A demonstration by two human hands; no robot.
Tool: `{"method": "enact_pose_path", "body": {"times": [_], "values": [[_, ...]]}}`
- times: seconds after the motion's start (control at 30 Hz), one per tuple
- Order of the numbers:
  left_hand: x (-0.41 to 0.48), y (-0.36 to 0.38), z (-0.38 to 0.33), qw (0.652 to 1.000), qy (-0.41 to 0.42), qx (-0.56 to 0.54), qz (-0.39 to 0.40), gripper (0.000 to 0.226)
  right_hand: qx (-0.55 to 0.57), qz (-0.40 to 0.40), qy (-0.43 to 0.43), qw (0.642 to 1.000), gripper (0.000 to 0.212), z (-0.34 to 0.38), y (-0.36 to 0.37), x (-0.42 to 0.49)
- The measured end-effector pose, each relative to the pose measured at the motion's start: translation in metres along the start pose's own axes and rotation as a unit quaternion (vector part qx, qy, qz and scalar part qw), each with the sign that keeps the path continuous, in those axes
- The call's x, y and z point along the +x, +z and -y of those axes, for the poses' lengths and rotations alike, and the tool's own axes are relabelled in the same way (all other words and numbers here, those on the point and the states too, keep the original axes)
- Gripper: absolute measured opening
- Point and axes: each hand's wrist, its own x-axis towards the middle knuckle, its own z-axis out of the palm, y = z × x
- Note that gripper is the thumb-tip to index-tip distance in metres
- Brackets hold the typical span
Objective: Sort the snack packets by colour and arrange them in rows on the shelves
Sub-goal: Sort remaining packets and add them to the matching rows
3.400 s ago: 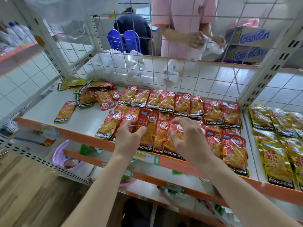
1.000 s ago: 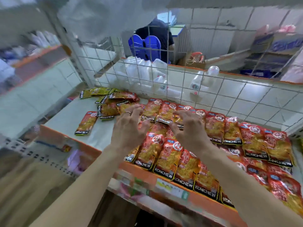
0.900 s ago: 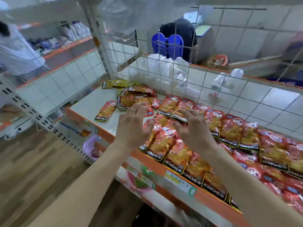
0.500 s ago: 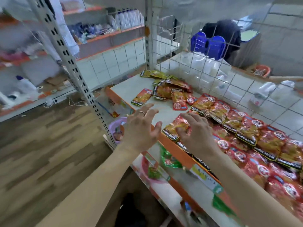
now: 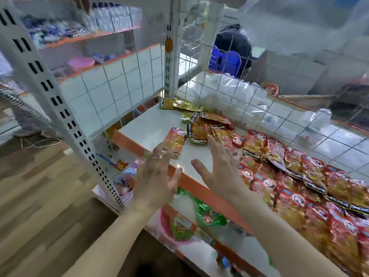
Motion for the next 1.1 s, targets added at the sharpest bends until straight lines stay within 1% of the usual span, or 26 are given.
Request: {"method": "enact_pose_path", "body": {"times": [0.07, 0.17, 0.37, 0.47, 0.53, 0.6, 0.73, 0.77, 0.83, 0.93, 1.03, 1.1], "values": [[0.013, -0.002, 0.021, 1.000, 0.021, 0.008, -0.003, 0.049, -0.012, -0.008, 0.011, 1.000, 0.079, 0.010, 0.012, 0.011], [0.031, -0.006, 0.042, 0.999, 0.044, -0.010, 0.022, 0.053, -0.018, -0.024, 0.031, 0.999, 0.076, 0.022, 0.027, 0.021], [0.057, -0.004, 0.058, 0.994, 0.090, -0.004, 0.055, 0.054, -0.030, -0.038, 0.069, 0.996, 0.073, 0.032, 0.040, 0.034], [0.071, 0.004, 0.055, 0.992, 0.111, 0.002, 0.067, 0.046, -0.039, -0.037, 0.084, 0.995, 0.072, 0.028, 0.043, 0.036], [0.082, 0.010, 0.055, 0.991, 0.118, 0.007, 0.067, 0.038, -0.047, -0.023, 0.099, 0.994, 0.071, 0.024, 0.043, 0.039], [0.098, 0.014, 0.057, 0.992, 0.100, 0.009, 0.074, 0.039, -0.058, -0.001, 0.111, 0.992, 0.071, 0.019, 0.045, 0.047], [0.126, 0.021, 0.059, 0.989, 0.085, 0.052, 0.112, 0.065, -0.117, 0.061, 0.104, 0.986, 0.070, 0.010, 0.048, 0.070], [0.132, 0.023, 0.058, 0.988, 0.083, 0.050, 0.124, 0.068, -0.125, 0.075, 0.106, 0.984, 0.071, 0.009, 0.047, 0.077], [0.142, 0.024, 0.059, 0.989, 0.062, 0.011, 0.133, 0.063, -0.111, 0.084, 0.118, 0.983, 0.072, 0.003, 0.046, 0.088], [0.148, 0.026, 0.059, 0.993, 0.012, -0.038, 0.108, 0.052, -0.100, 0.088, 0.129, 0.983, 0.072, -0.005, 0.045, 0.101], [0.145, 0.028, 0.058, 0.997, -0.024, -0.020, 0.075, 0.048, -0.115, 0.104, 0.120, 0.981, 0.070, -0.006, 0.049, 0.105], [0.145, 0.029, 0.056, 0.997, -0.050, -0.003, 0.060, 0.049, -0.125, 0.108, 0.097, 0.981, 0.070, -0.005, 0.056, 0.100]]}}
